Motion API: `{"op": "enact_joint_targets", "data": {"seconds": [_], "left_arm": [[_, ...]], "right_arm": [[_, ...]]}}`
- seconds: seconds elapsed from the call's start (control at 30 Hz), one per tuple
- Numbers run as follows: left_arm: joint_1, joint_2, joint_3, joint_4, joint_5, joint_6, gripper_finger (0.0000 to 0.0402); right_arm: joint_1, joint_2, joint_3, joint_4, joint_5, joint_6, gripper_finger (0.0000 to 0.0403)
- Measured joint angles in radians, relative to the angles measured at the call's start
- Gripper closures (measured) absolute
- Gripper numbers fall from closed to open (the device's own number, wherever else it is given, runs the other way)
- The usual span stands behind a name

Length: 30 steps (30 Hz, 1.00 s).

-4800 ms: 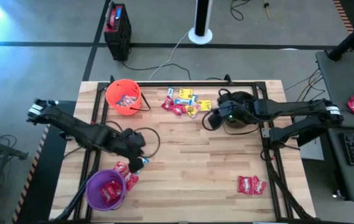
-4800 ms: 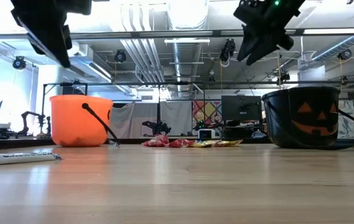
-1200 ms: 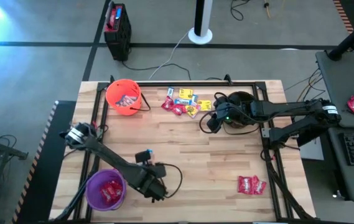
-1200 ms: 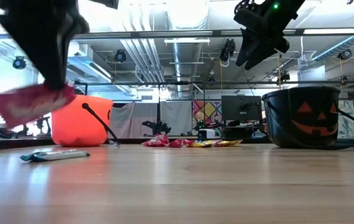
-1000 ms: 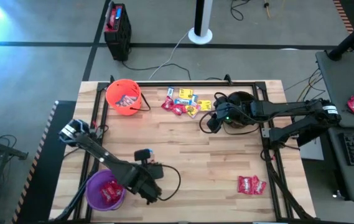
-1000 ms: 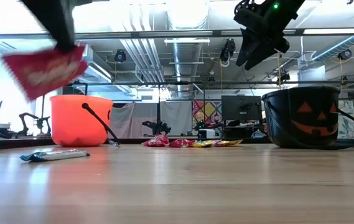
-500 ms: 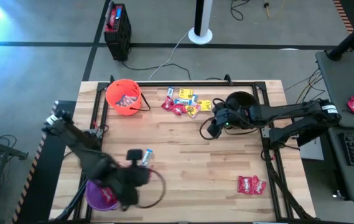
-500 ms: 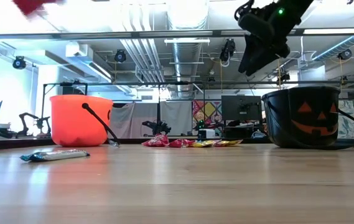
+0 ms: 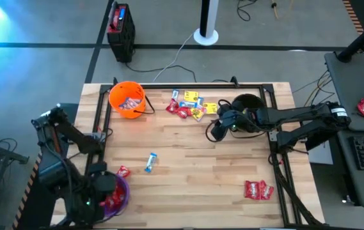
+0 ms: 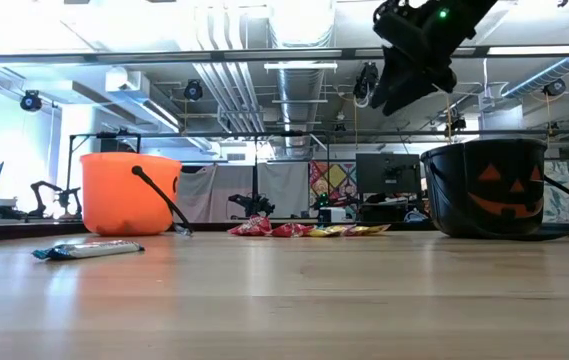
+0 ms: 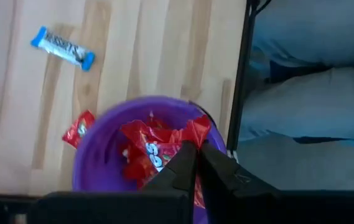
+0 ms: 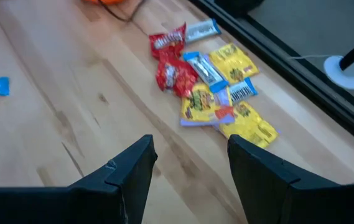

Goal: Sort candy by brand, put in halloween buckets
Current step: Put the red candy into the purple bucket

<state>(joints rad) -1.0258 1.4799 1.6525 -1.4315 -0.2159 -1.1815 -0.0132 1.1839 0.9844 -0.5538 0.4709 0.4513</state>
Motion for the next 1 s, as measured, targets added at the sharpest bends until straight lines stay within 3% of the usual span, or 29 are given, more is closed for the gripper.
{"op": "enact_joint_targets", "data": {"seconds": [0.43,0.67,0.87,1.0], "left_arm": [[-0.023,0.008,-0.206,0.037,0.085,-0.169,0.0399],[-0.021,0.008,-0.258,0.041,0.18,-0.275,0.0362],[-0.016,0.008,-0.266,0.027,0.162,-0.258,0.0315],[-0.007,0.008,-0.231,0.022,0.019,-0.169,0.0299]], "right_arm": [[0.0,0.0,0.0,0.067,0.0,-0.021,0.0206],[0.0,0.0,0.002,0.067,-0.003,-0.02,0.0206],[0.0,0.0,0.002,0.066,-0.026,-0.016,0.0206],[0.0,0.0,0.006,0.065,-0.167,0.028,0.0206]]}}
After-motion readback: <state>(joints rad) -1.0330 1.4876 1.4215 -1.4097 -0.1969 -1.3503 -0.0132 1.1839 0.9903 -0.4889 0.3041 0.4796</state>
